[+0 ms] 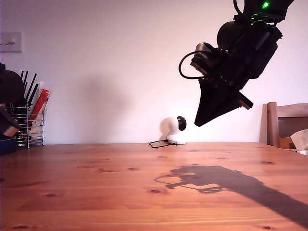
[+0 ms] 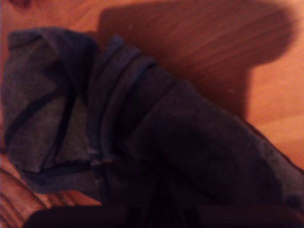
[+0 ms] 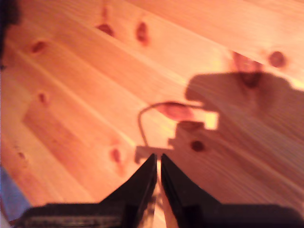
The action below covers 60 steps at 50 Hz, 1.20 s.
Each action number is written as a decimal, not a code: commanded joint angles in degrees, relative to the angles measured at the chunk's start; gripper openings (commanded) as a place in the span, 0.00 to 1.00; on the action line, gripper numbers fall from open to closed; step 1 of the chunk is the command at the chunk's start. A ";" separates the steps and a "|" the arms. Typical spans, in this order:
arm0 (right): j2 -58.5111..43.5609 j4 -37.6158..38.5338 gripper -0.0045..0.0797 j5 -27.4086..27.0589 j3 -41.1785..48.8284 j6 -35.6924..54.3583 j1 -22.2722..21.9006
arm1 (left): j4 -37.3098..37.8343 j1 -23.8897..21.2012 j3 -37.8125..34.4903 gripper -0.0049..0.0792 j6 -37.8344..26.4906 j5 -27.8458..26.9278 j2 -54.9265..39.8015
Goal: Fold the underwear in front of you. After folding it, place it to the right side.
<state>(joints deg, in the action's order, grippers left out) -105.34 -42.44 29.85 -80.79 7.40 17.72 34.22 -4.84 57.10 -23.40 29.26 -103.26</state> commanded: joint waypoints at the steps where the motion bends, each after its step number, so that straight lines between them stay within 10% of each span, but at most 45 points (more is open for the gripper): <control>1: 0.52 0.83 0.04 1.01 -0.79 0.13 0.11 | -1.84 0.46 -3.34 0.03 -1.16 -1.99 -4.37; 28: 0.52 1.86 0.04 2.89 -0.79 -0.11 0.13 | -10.32 -9.22 -3.34 0.03 -13.75 -6.29 -4.28; 60: 0.52 3.06 0.04 7.13 -0.79 -0.11 0.15 | -2.21 -9.44 -0.81 0.03 -15.26 -0.55 6.86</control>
<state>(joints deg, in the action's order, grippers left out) -105.34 -39.86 36.12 -80.79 7.35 17.72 31.70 -14.15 56.34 -38.15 28.12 -98.37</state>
